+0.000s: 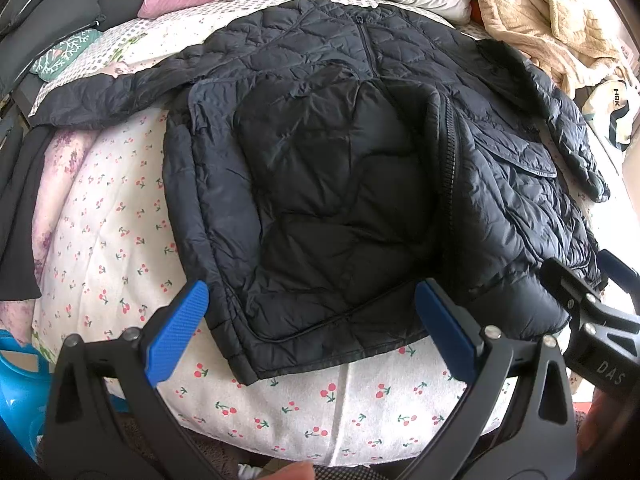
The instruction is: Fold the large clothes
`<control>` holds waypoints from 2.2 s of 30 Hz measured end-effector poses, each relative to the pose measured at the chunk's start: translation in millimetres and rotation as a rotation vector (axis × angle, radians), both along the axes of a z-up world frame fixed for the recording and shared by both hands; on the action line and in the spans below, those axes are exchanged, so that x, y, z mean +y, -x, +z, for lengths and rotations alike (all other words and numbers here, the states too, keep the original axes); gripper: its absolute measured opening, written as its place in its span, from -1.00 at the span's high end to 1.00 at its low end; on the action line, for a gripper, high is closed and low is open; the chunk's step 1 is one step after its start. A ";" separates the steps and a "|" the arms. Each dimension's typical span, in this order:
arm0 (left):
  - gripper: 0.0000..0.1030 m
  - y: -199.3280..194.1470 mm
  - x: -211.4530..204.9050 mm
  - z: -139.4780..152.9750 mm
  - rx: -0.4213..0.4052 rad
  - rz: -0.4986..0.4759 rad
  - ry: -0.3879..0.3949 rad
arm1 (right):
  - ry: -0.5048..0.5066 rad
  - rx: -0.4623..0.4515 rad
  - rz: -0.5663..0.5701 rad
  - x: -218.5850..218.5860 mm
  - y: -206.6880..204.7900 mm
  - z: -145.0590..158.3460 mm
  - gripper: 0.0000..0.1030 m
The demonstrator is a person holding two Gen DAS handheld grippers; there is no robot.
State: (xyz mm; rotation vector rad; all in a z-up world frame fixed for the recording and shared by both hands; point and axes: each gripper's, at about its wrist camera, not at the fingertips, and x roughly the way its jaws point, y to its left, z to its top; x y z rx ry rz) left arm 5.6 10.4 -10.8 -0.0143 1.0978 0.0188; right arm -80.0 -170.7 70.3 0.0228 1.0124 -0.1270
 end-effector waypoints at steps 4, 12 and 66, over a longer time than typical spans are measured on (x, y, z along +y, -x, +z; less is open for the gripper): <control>-1.00 -0.7 0.7 0.4 -0.001 -0.001 -0.001 | -0.005 0.002 0.002 -0.1 0.1 0.0 -1.00; -1.00 -0.1 2.7 0.0 -0.001 -0.002 0.001 | -0.005 0.003 0.004 0.1 0.2 -0.6 -1.00; -1.00 -18.2 41.4 3.1 -0.021 -0.086 0.169 | -0.117 -0.080 -0.051 -56.2 2.0 11.6 -1.00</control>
